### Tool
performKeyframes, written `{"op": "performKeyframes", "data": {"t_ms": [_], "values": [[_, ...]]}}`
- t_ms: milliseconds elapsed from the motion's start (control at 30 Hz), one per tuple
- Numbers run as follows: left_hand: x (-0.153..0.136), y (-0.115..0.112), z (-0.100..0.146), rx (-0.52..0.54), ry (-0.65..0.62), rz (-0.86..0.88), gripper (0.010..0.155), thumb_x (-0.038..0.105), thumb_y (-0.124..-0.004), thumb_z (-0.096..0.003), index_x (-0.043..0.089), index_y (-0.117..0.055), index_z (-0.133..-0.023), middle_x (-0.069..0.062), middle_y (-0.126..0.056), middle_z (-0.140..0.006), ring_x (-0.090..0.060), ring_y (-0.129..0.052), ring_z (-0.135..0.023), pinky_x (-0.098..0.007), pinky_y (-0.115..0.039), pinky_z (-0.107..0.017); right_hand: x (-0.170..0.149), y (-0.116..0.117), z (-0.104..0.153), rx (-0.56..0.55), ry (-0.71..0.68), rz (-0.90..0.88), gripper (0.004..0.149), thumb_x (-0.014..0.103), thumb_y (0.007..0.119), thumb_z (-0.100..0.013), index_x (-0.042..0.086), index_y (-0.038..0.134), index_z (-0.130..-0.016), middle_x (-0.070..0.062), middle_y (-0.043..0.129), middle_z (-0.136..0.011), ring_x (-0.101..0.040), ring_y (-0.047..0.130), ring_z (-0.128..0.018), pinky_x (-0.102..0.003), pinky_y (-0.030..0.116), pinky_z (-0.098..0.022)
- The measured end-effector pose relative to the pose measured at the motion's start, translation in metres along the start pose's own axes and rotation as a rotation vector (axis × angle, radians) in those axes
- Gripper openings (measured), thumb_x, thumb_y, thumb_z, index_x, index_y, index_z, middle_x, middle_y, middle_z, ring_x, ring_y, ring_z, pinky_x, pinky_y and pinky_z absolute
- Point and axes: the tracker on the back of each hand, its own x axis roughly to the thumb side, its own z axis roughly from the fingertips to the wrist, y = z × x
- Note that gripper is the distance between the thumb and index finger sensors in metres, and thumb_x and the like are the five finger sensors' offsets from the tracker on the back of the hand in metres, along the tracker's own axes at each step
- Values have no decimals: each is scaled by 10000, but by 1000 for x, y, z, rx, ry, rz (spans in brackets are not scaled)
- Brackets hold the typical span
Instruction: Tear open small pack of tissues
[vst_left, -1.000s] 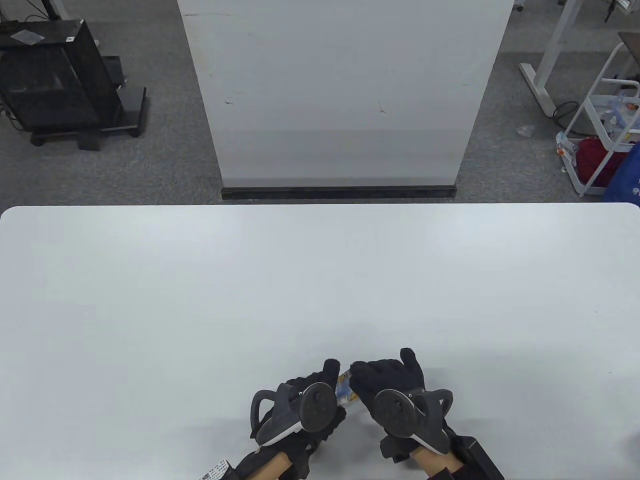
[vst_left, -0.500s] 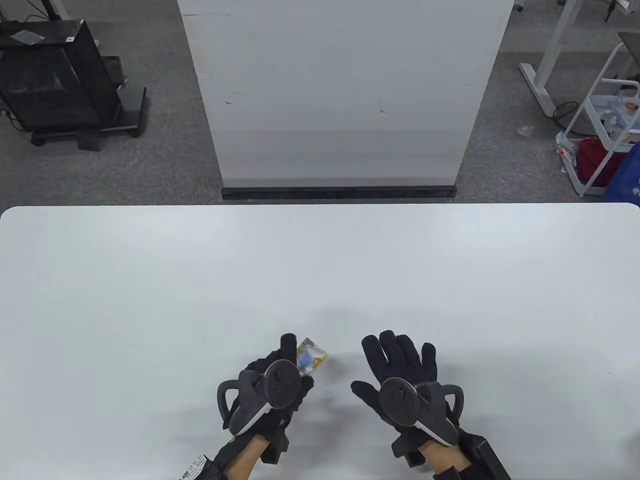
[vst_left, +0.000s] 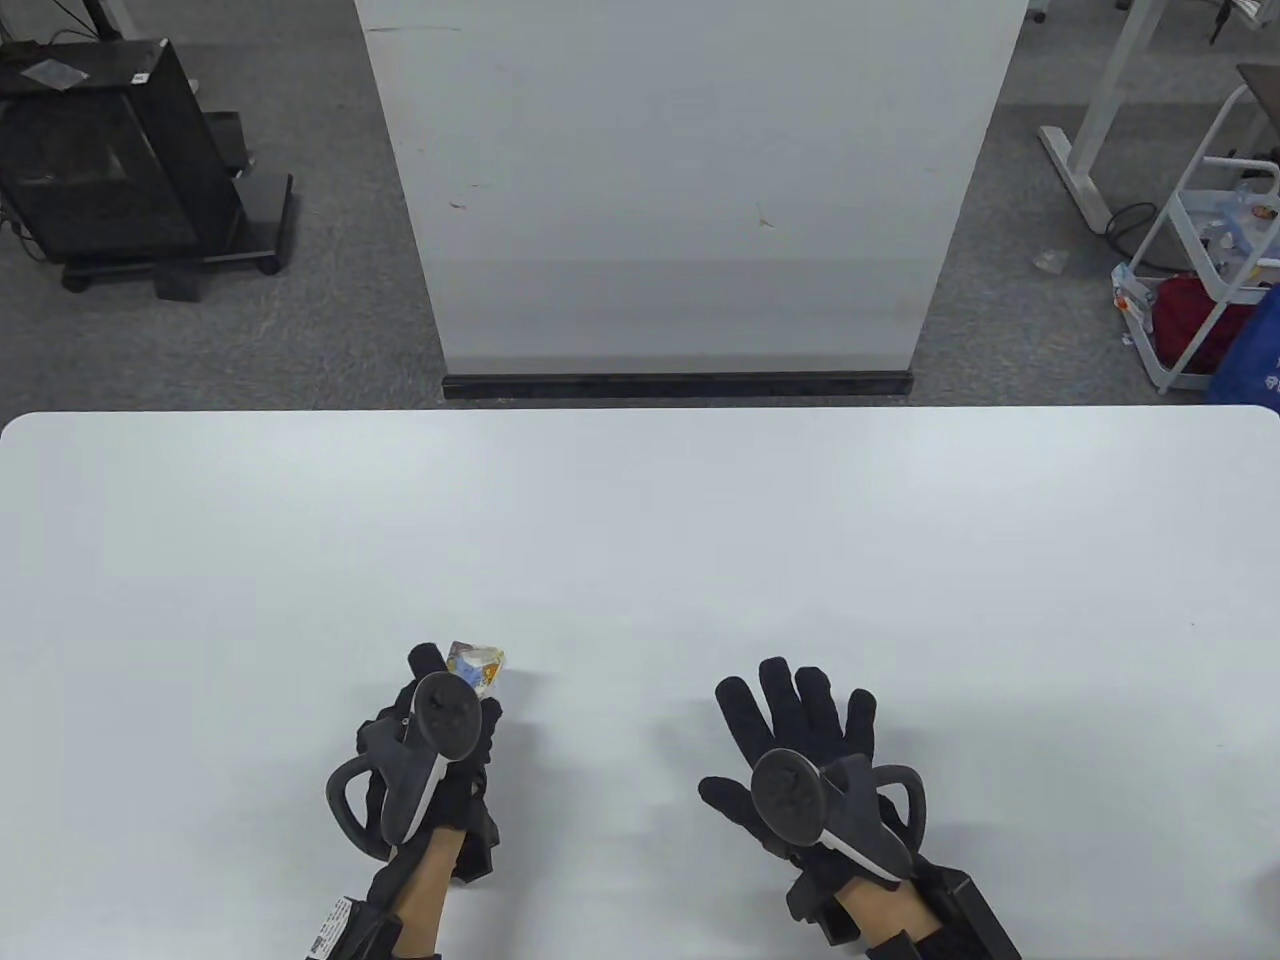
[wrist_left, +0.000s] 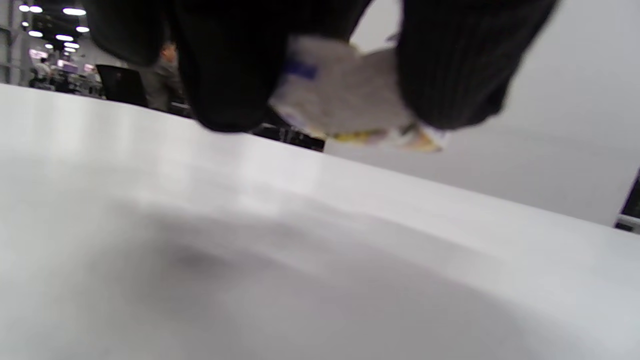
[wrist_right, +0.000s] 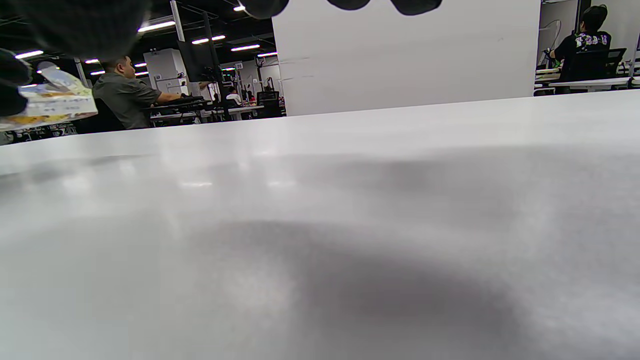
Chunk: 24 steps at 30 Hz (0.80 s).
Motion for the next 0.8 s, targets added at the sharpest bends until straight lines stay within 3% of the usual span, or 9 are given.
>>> {"op": "performKeyframes", "data": {"t_ms": [233, 533, 700, 800], "values": [[-23, -7, -16, -44, 132, -43, 806, 490, -863, -463, 166, -468, -1087, -120, -795, -974, -357, -850, -847, -634, -567, -723, 1, -1, 1, 2, 0, 4, 902, 727, 720, -424, 370, 395, -1185, -66, 327, -1262, -454, 375, -1134, -741, 282, -736], [-32, -13, -22, -133, 211, -125, 854, 514, -847, -468, 165, -398, -1106, -133, -707, -1040, -389, -771, -917, -653, -513, -739, 2, -1, 1, 15, 2, 13, 898, 729, 717, -425, 373, 396, -1185, -64, 329, -1263, -453, 372, -1136, -744, 277, -734], [-28, -6, -16, -103, 195, -121, 911, 591, -806, -449, 183, -345, -1120, -174, -549, -1132, -463, -631, -1007, -691, -440, -749, 2, -1, 1, 22, 6, 15, 902, 734, 713, -425, 373, 392, -1187, -60, 319, -1266, -458, 353, -1137, -748, 266, -732], [-17, 2, -8, -91, 110, -86, 916, 629, -780, -436, 205, -348, -1124, -184, -482, -1162, -503, -560, -1039, -710, -407, -748, 1, -2, 1, 20, 11, 12, 904, 739, 710, -424, 376, 391, -1188, -53, 302, -1269, -466, 329, -1138, -752, 257, -729]]}}
